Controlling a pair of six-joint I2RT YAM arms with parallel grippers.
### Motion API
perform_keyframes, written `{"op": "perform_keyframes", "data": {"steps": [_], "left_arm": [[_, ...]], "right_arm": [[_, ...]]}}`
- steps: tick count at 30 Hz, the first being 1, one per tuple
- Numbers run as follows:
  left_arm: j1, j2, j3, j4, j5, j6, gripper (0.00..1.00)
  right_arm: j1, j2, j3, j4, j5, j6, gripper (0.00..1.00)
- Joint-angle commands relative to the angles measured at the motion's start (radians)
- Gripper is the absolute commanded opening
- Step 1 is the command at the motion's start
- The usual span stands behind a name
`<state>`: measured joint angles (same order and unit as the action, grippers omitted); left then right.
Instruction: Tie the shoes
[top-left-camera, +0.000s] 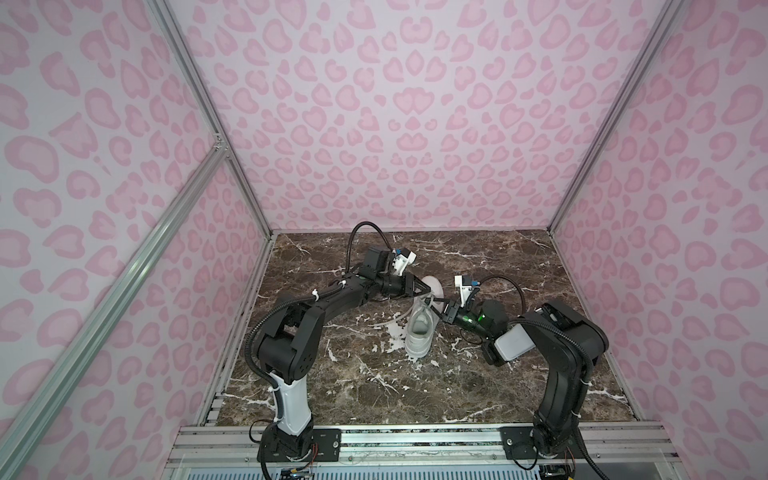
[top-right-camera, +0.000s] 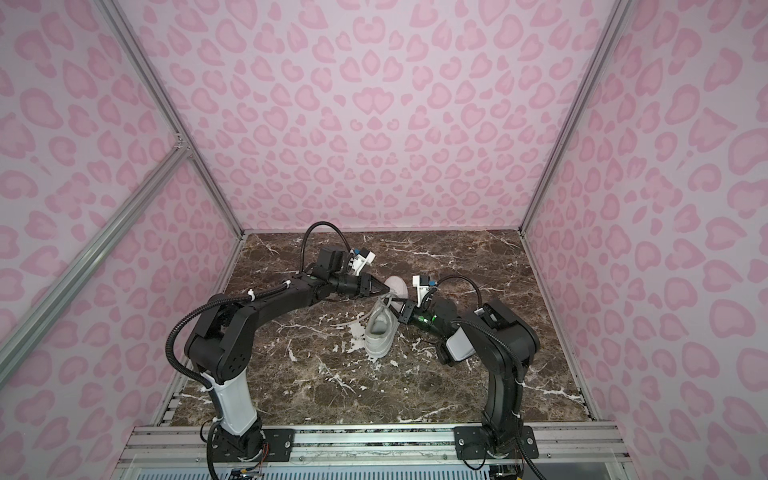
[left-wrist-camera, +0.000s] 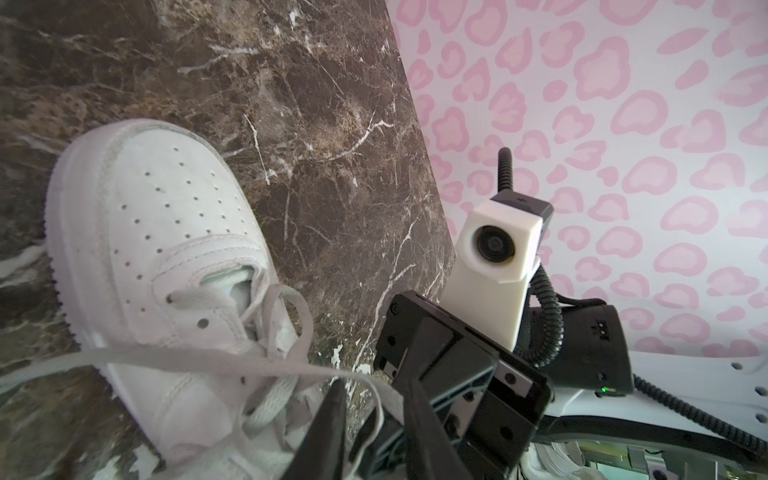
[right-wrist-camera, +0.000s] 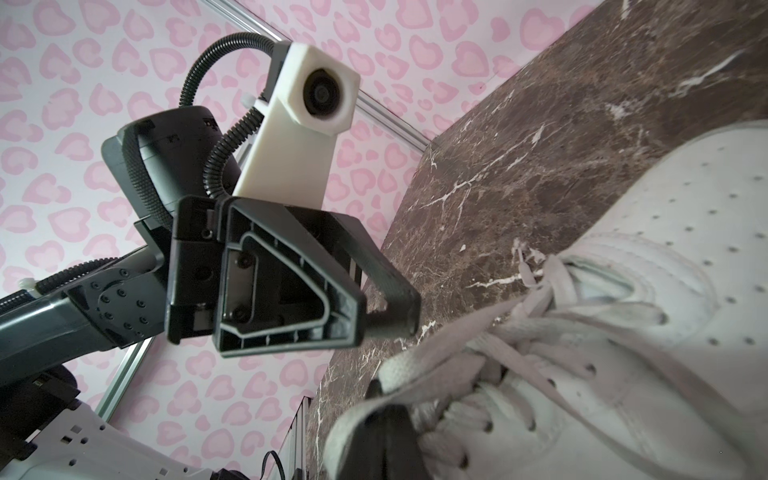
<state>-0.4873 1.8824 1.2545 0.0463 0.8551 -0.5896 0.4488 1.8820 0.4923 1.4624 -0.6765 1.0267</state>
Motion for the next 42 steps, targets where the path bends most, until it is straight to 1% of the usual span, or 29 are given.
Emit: {"op": "perform_keyframes", "data": {"steps": [1, 4, 6, 12, 15, 17, 20, 23, 29, 32, 35, 38, 42], "left_arm": [[0.004, -0.012, 0.029, -0.033, -0.024, 0.045, 0.29], [0.010, -0.014, 0.046, -0.062, -0.044, 0.065, 0.29], [0.013, -0.013, 0.060, -0.085, -0.057, 0.085, 0.29], [0.019, -0.003, 0.085, -0.141, -0.078, 0.125, 0.29], [0.019, 0.005, 0.135, -0.179, -0.091, 0.156, 0.29], [0.018, 0.013, 0.167, -0.226, -0.109, 0.192, 0.29], [0.016, 0.023, 0.214, -0.295, -0.138, 0.248, 0.30], [0.010, 0.038, 0.258, -0.345, -0.159, 0.300, 0.30], [-0.046, 0.109, 0.404, -0.558, -0.262, 0.473, 0.32], [-0.061, 0.142, 0.455, -0.622, -0.303, 0.516, 0.32], [-0.072, 0.161, 0.482, -0.659, -0.325, 0.538, 0.32], [-0.088, 0.176, 0.503, -0.694, -0.348, 0.574, 0.32], [-0.104, 0.199, 0.530, -0.728, -0.365, 0.600, 0.33]], "right_arm": [[-0.010, -0.032, -0.021, -0.054, -0.004, -0.039, 0.00], [-0.020, -0.082, -0.043, -0.157, -0.015, -0.080, 0.00], [-0.025, -0.123, -0.043, -0.264, -0.029, -0.124, 0.00], [-0.035, -0.255, -0.015, -0.646, -0.028, -0.284, 0.00], [-0.037, -0.301, 0.030, -0.875, -0.023, -0.387, 0.00], [-0.039, -0.327, 0.050, -0.988, -0.017, -0.436, 0.00], [-0.048, -0.360, 0.049, -1.040, -0.010, -0.452, 0.00], [-0.048, -0.364, 0.087, -1.166, -0.005, -0.508, 0.00], [-0.048, -0.375, 0.118, -1.269, 0.009, -0.554, 0.00], [-0.048, -0.358, 0.159, -1.383, 0.011, -0.599, 0.00], [-0.048, -0.351, 0.163, -1.417, 0.015, -0.607, 0.00], [-0.048, -0.335, 0.183, -1.462, 0.043, -0.619, 0.00], [-0.048, -0.299, 0.211, -1.487, 0.046, -0.608, 0.00]]}}
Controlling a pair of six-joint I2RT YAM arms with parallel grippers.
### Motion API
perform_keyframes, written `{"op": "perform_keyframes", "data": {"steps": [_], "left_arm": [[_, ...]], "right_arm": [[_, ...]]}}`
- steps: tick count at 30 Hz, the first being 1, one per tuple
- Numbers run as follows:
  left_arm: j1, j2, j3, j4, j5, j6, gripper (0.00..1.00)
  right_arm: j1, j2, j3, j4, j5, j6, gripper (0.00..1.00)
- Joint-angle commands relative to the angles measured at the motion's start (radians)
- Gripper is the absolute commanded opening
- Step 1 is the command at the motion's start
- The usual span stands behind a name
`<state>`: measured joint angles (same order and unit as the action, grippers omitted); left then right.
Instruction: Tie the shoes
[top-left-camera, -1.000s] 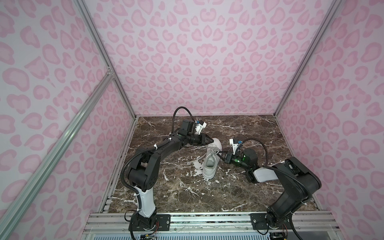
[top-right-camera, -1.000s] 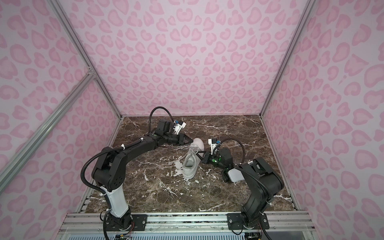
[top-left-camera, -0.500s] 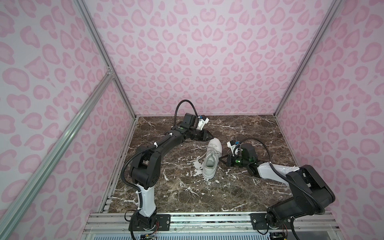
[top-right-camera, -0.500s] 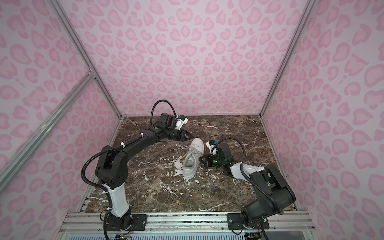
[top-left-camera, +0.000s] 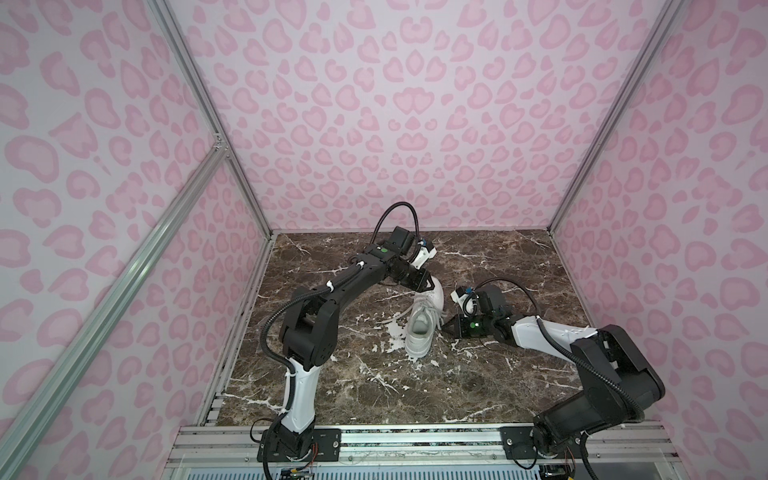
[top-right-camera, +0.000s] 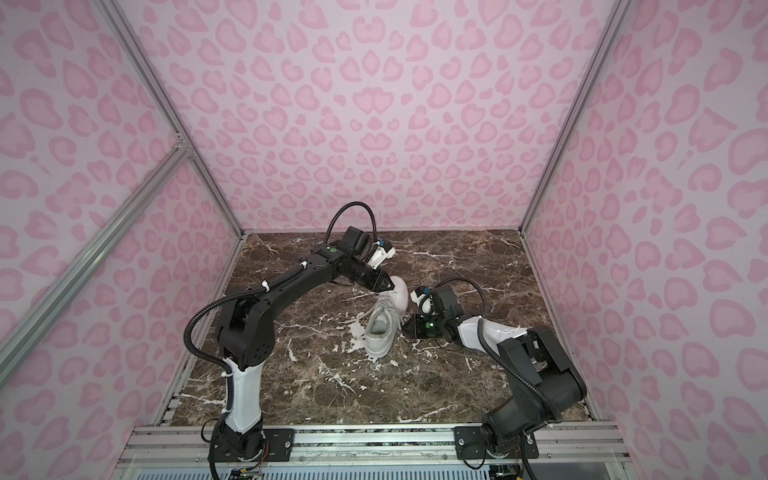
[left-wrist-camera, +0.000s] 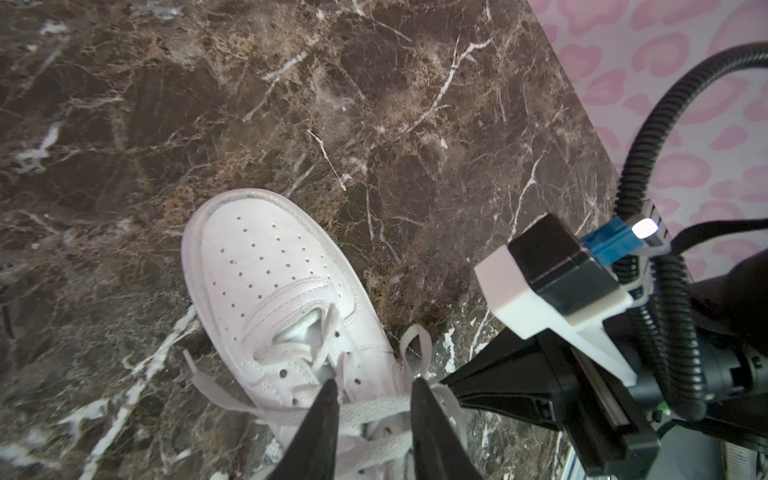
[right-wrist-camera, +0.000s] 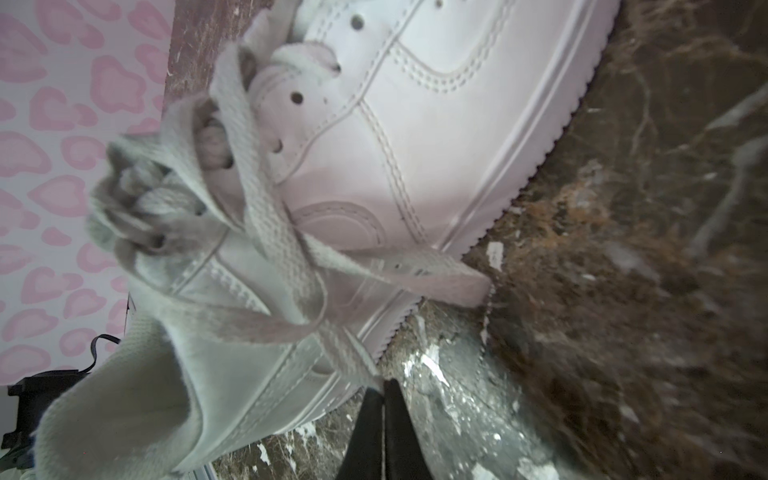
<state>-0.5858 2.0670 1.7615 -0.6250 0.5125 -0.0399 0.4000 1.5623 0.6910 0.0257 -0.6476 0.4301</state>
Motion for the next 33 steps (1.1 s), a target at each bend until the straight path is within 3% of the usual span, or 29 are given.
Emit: {"op": "perform_keyframes", "data": {"steps": [1, 4, 6, 13, 24, 33], "left_arm": [[-0.009, 0.020, 0.034, -0.064, -0.026, 0.057, 0.33], [-0.015, 0.031, 0.059, -0.082, -0.032, 0.074, 0.33], [-0.018, 0.036, 0.071, -0.090, -0.030, 0.079, 0.33], [-0.017, 0.033, 0.080, -0.096, -0.009, 0.084, 0.34], [-0.017, 0.046, 0.127, -0.112, 0.020, 0.098, 0.35], [-0.016, 0.039, 0.122, -0.121, 0.042, 0.115, 0.35]], "right_arm": [[0.000, 0.031, 0.016, -0.053, 0.016, -0.011, 0.00], [0.002, 0.047, 0.022, -0.050, 0.009, -0.002, 0.00], [-0.001, 0.028, 0.008, -0.018, 0.014, 0.013, 0.09], [-0.046, -0.040, -0.034, 0.034, -0.006, 0.037, 0.28], [-0.125, -0.024, -0.015, 0.012, 0.016, -0.012, 0.30], [-0.127, 0.092, 0.029, 0.128, -0.079, -0.005, 0.30]]}}
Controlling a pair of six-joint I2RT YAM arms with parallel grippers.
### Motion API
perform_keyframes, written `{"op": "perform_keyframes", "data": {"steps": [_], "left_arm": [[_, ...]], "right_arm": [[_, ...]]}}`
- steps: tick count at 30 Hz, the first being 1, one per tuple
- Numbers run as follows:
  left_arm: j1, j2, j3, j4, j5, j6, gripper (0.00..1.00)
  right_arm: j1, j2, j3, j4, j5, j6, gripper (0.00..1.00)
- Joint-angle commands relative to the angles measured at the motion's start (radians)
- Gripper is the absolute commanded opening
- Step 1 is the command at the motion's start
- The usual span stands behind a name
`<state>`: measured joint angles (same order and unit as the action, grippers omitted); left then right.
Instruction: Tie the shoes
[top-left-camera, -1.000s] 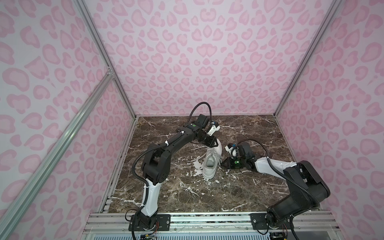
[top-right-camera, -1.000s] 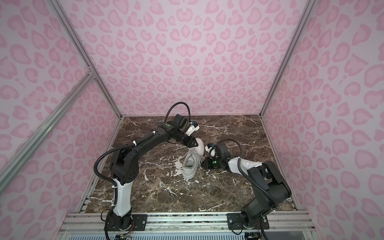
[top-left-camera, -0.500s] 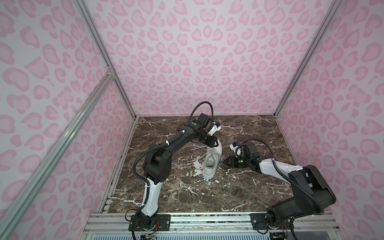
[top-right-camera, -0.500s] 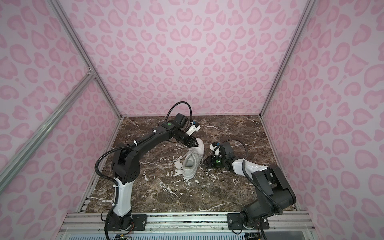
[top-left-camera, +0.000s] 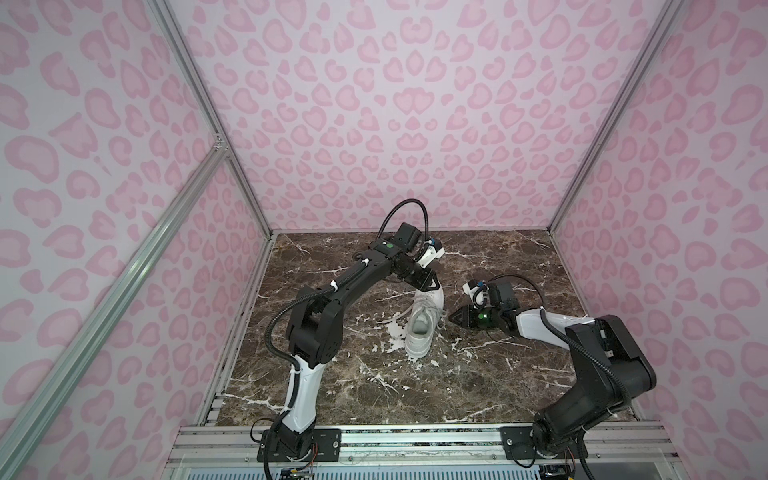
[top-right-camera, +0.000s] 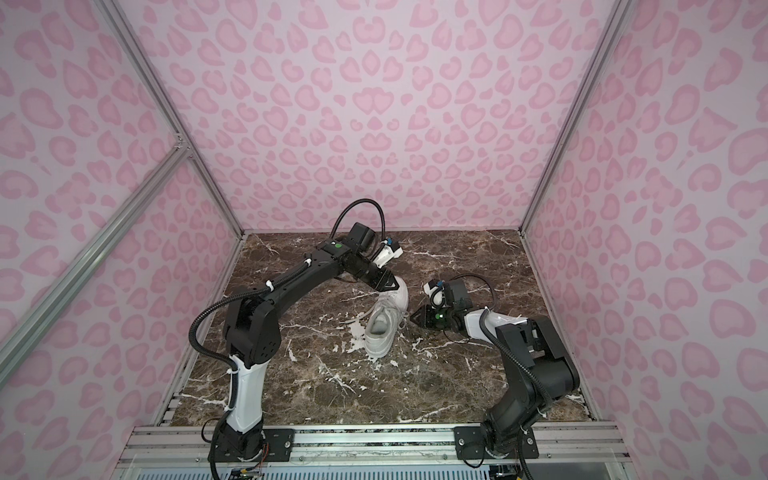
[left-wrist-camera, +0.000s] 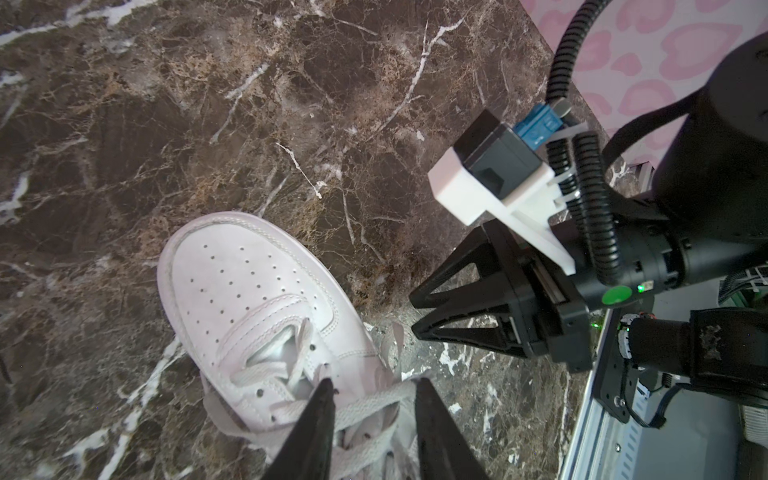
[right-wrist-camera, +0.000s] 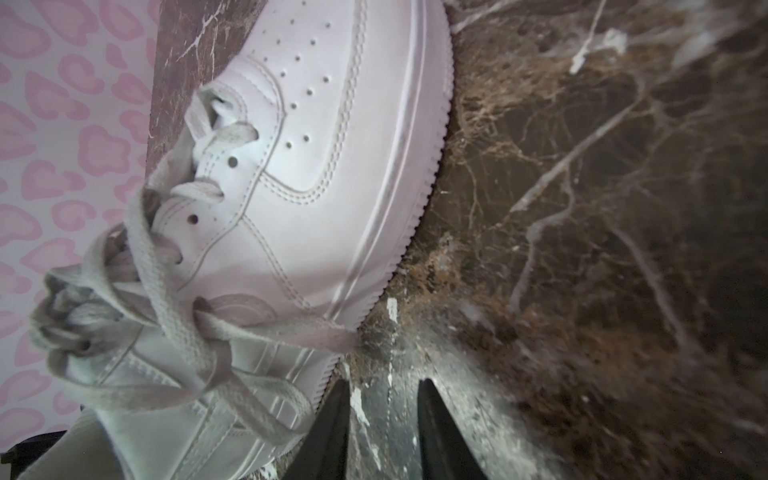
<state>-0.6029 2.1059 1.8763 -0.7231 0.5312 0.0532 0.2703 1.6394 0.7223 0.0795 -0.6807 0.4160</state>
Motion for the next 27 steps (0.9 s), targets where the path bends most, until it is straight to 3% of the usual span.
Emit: {"op": "perform_keyframes", "data": {"steps": [1, 10, 19, 27], "left_arm": [[0.000, -0.002, 0.005, -0.021, 0.024, 0.023, 0.35], [0.000, -0.020, -0.025, 0.008, 0.047, 0.029, 0.35], [0.002, -0.036, -0.061, 0.026, 0.058, 0.040, 0.35], [0.003, -0.024, -0.059, 0.045, 0.082, 0.034, 0.35]], "right_arm": [[0.004, 0.017, -0.001, 0.092, -0.052, 0.016, 0.30], [0.009, 0.073, 0.027, 0.148, -0.095, 0.037, 0.28], [0.009, 0.060, 0.075, 0.085, -0.079, -0.005, 0.02], [0.009, 0.028, 0.163, -0.058, -0.069, -0.083, 0.00]]}}
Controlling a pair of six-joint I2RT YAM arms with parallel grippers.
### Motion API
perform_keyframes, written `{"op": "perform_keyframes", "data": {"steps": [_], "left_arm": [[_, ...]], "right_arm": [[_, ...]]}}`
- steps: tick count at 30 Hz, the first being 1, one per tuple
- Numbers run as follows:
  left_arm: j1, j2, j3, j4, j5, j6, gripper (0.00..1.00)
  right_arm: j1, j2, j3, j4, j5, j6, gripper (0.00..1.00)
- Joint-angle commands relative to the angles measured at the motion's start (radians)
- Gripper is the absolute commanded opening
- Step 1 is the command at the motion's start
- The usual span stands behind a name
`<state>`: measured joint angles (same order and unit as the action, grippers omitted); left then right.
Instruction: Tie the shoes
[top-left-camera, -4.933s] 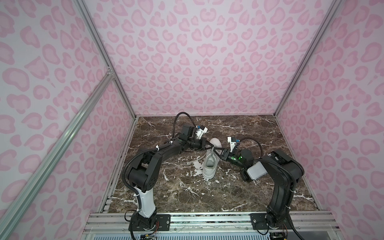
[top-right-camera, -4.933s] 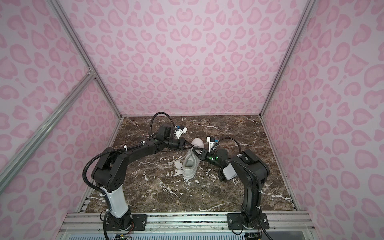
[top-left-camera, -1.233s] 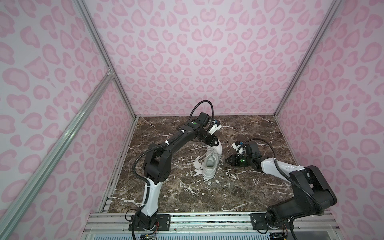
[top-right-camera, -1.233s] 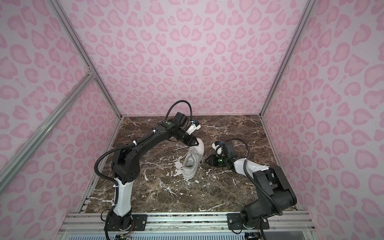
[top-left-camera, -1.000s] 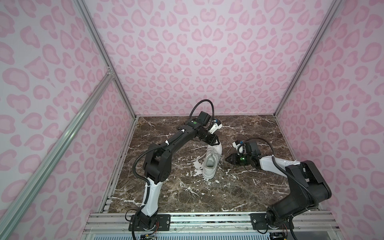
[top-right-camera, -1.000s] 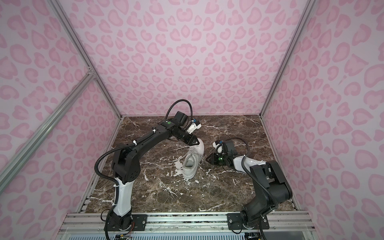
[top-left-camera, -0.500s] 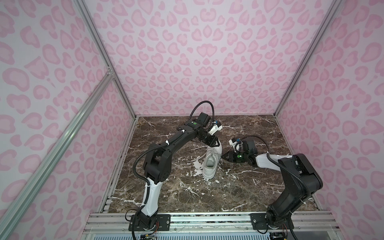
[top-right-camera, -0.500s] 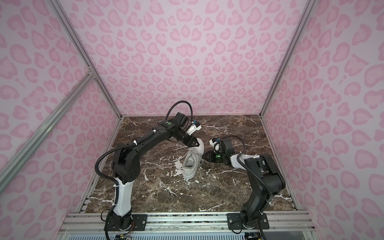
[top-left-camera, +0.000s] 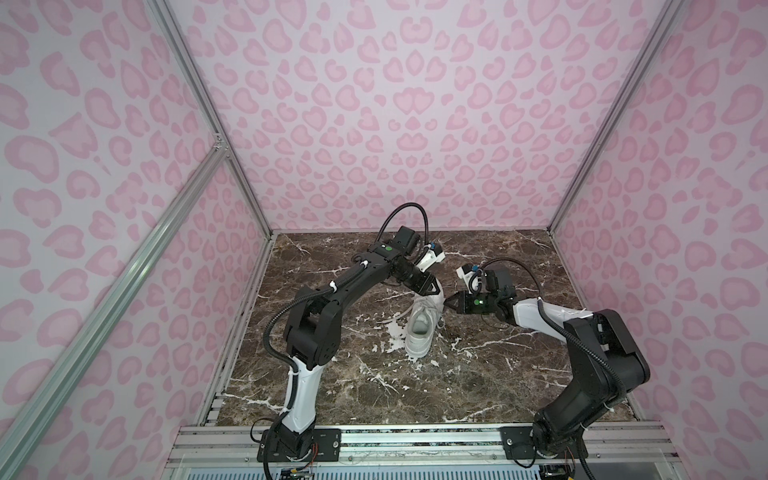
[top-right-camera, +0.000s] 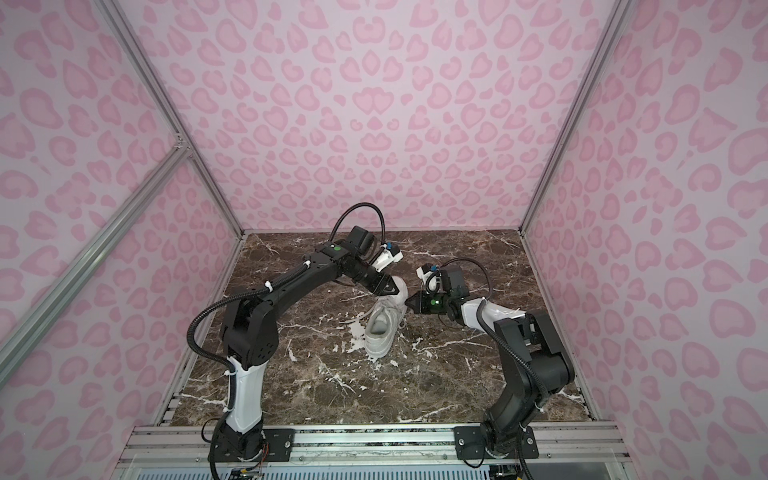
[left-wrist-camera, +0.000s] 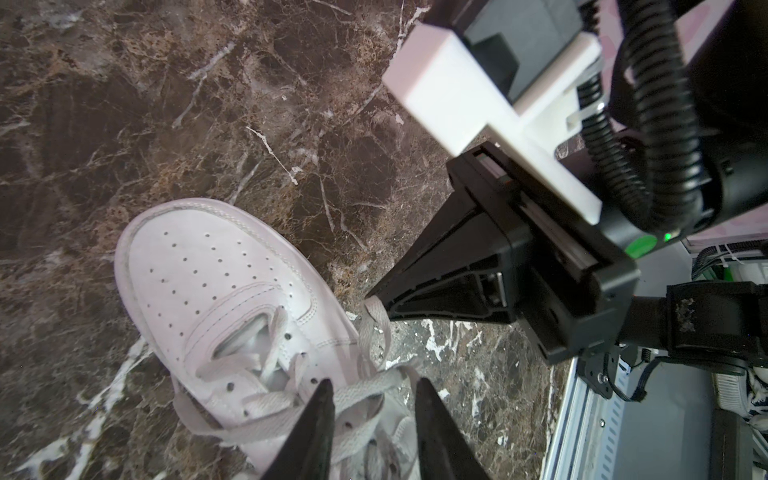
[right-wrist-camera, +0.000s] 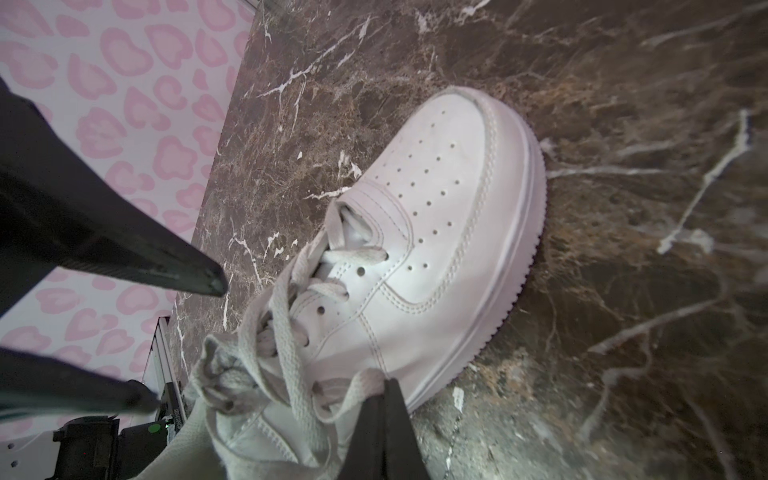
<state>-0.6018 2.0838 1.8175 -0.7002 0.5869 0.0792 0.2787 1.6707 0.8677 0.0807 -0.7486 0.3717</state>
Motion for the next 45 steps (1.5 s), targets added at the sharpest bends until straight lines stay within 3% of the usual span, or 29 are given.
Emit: {"op": "perform_keyframes", "data": {"steps": [1, 17, 45], "left_arm": [[0.002, 0.001, 0.000, 0.026, 0.030, 0.007, 0.35], [0.017, -0.014, -0.131, 0.274, 0.157, -0.081, 0.45], [0.037, -0.074, -0.302, 0.495, 0.185, -0.129, 0.46]], "right_arm": [[0.000, -0.008, 0.030, -0.071, 0.000, -0.043, 0.00], [0.000, -0.028, 0.111, -0.106, -0.039, -0.033, 0.00], [-0.011, 0.009, 0.170, -0.070, -0.079, 0.051, 0.00]]}}
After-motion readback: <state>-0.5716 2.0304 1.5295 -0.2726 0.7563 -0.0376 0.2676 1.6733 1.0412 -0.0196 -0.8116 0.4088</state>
